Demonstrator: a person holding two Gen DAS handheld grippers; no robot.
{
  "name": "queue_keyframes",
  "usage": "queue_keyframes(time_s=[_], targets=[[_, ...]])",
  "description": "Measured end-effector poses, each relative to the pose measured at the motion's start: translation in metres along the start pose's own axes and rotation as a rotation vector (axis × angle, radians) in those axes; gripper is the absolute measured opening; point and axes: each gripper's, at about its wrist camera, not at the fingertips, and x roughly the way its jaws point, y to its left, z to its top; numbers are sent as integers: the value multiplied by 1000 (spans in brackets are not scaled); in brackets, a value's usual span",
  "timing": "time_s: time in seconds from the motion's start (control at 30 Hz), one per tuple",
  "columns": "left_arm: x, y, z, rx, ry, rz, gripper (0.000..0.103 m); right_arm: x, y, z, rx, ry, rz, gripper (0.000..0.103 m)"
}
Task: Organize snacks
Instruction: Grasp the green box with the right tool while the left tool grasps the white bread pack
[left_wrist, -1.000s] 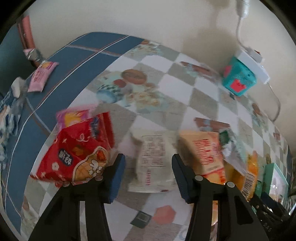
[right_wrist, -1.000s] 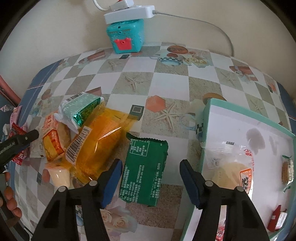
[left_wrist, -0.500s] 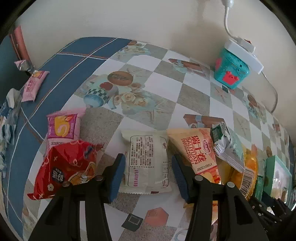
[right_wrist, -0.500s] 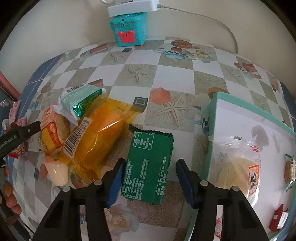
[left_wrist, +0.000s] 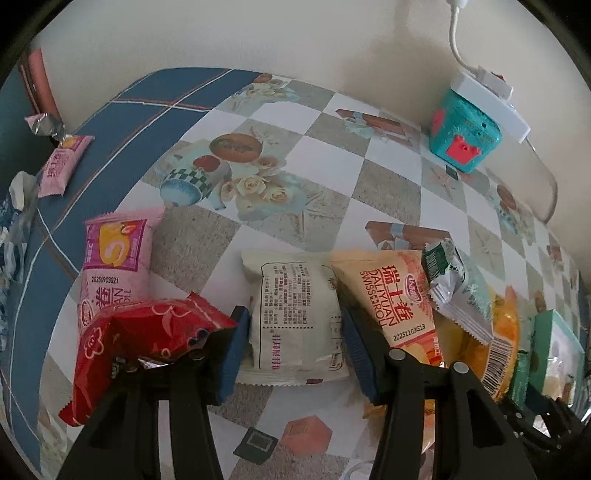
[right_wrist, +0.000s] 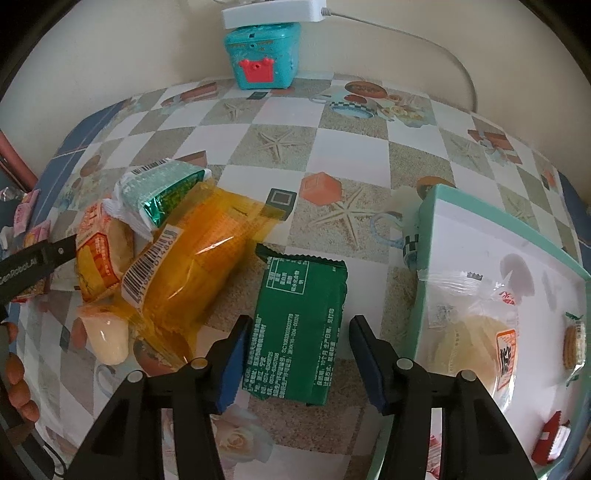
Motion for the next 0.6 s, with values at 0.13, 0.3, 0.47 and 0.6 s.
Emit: queue_keyframes(time_s=[0.13,0.3,0.47,0.6], targets=[[8,-5,-2,37,19,43,55,0,2,-2,-10,-8,-17,58],[6,-4,-2,28,21,36,54,-2,2,-4,-4,-16,-25,51],[1,-3,-1,10,21,11,53,-6,-2,-8,6,-18,-10,42],[-10,-4,-1,9,8,8,53,-10,-4,-13,22,-23,9,42]])
